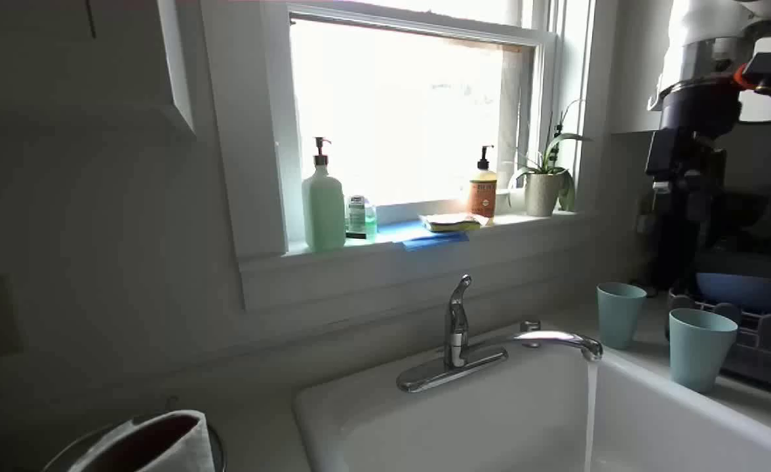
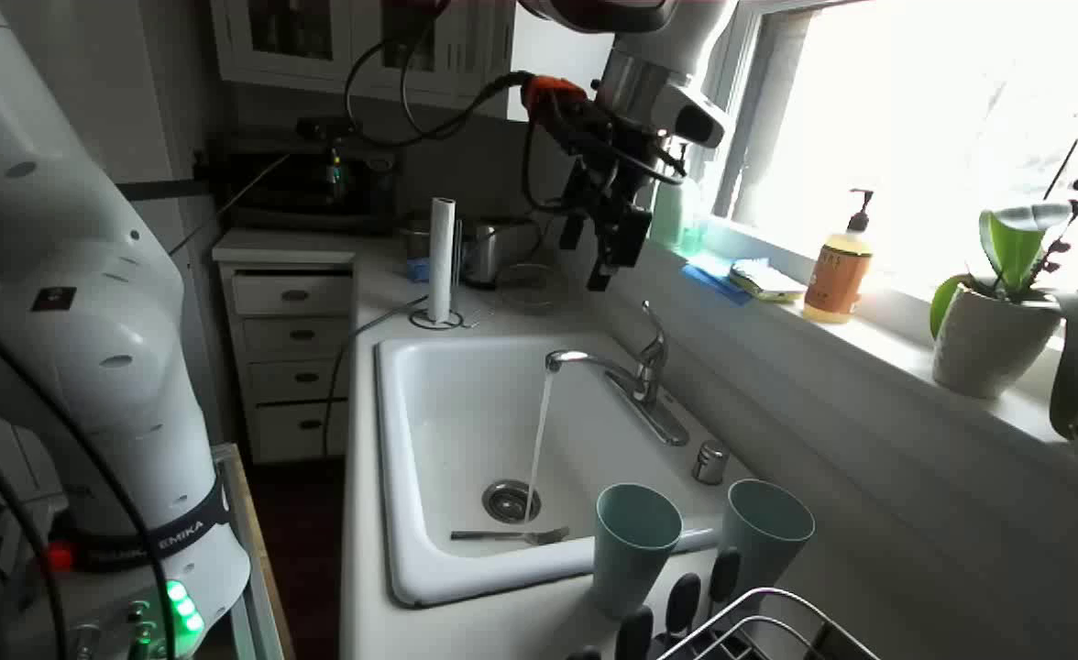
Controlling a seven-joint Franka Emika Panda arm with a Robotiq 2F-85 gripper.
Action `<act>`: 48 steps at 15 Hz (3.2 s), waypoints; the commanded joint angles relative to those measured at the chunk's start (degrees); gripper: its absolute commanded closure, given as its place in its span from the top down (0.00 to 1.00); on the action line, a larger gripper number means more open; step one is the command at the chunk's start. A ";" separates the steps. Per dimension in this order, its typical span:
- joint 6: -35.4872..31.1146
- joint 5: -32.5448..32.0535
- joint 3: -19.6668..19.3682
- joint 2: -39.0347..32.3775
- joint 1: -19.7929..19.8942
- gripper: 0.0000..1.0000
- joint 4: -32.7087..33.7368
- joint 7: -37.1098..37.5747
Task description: Get the grey cup in front, put it under the running water, pour the water in the cup into the sink and then put the cup into the other grey cup
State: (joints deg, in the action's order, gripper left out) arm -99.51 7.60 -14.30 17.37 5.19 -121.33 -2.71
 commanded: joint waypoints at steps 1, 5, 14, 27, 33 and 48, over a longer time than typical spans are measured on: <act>0.16 0.39 1.26 -0.16 1.48 1.00 0.13 -0.37; -1.46 -0.71 1.57 -1.58 1.88 1.00 0.73 1.01; -20.71 -7.02 1.28 -15.93 5.64 1.00 4.65 9.42; -29.56 -4.54 -1.50 -36.43 8.57 1.00 18.81 26.09; -27.50 -3.68 -2.82 -41.79 9.91 1.00 23.75 29.33; -20.41 0.82 -2.55 -48.84 12.67 0.10 30.62 30.00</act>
State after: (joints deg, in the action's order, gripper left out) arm -122.83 7.16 -17.07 -29.56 17.16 -93.78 26.64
